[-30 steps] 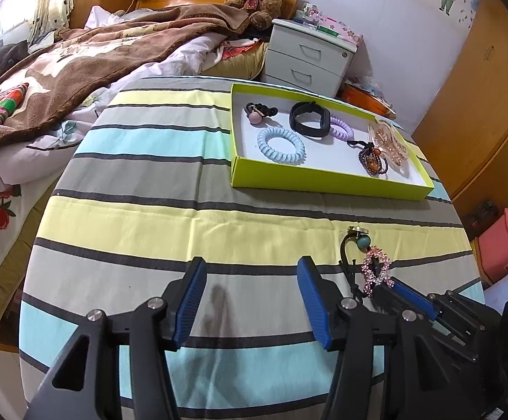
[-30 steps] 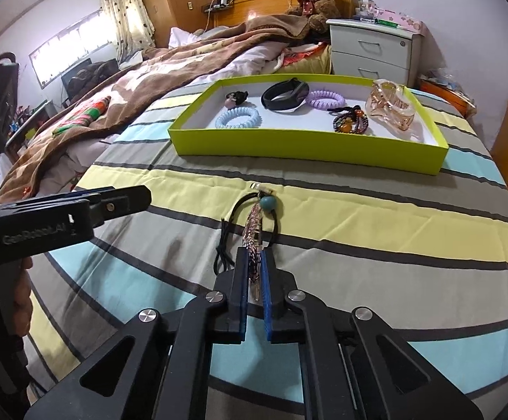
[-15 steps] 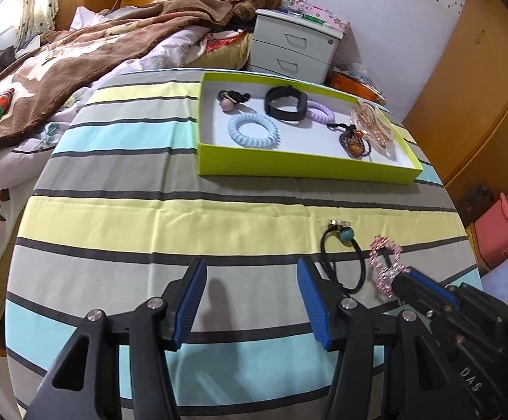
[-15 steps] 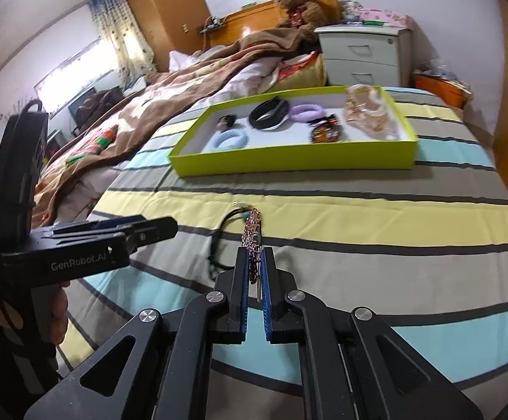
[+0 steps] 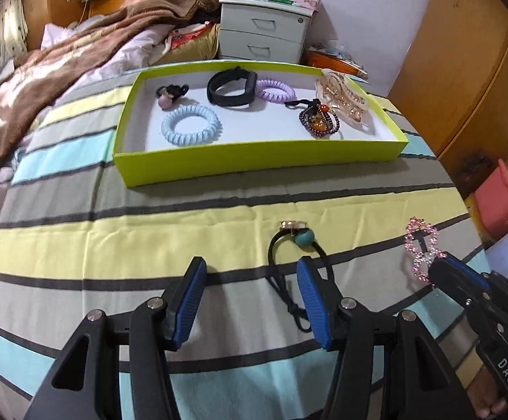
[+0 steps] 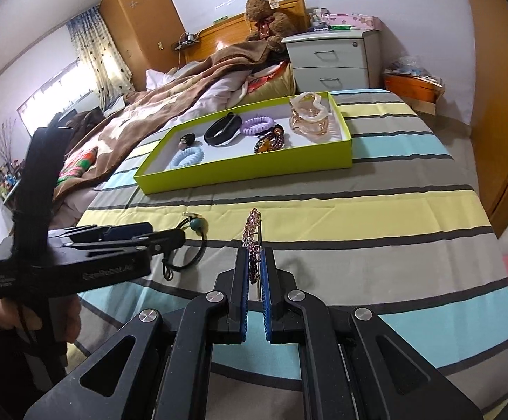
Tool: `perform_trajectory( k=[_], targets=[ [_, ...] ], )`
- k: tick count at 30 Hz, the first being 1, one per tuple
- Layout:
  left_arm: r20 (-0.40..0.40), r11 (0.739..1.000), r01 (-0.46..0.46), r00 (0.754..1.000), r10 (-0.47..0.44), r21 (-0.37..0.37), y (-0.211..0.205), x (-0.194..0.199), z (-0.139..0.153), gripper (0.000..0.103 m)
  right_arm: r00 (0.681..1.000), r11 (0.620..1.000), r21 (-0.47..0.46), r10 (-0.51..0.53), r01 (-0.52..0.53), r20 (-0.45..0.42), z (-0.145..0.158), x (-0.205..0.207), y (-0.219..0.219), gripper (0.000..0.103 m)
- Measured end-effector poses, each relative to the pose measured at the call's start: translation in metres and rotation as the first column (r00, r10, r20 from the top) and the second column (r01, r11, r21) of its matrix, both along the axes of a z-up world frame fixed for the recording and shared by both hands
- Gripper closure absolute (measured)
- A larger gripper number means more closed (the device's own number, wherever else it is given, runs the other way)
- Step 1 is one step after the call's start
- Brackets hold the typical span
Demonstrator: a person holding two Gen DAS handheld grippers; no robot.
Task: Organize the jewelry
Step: 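Grasp the black teal-bead hair tie with the left tool while the right holds the clip, then carry the pink clip and black hair tie over the box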
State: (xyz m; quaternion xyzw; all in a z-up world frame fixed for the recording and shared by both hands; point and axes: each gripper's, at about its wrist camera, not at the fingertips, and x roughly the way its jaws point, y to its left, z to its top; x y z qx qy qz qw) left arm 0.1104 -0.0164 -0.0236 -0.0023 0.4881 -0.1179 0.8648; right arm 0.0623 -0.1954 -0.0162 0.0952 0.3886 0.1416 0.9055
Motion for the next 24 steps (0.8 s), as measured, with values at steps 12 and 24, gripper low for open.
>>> perform_trajectory(
  k=[12, 24],
  targets=[
    [0.055, 0.994, 0.031, 0.998, -0.037, 0.105, -0.017, 0.016, -0.006, 0.046, 1.0, 1.0, 0.011, 0.004, -0.004, 0.008, -0.001, 0.001, -0.003, 0.097],
    [0.068, 0.993, 0.065, 0.995, -0.072, 0.097, -0.022, 0.011, -0.003, 0.097, 1.0, 1.0, 0.011, 0.007, -0.008, 0.004, -0.003, 0.005, -0.003, 0.097]
  ],
)
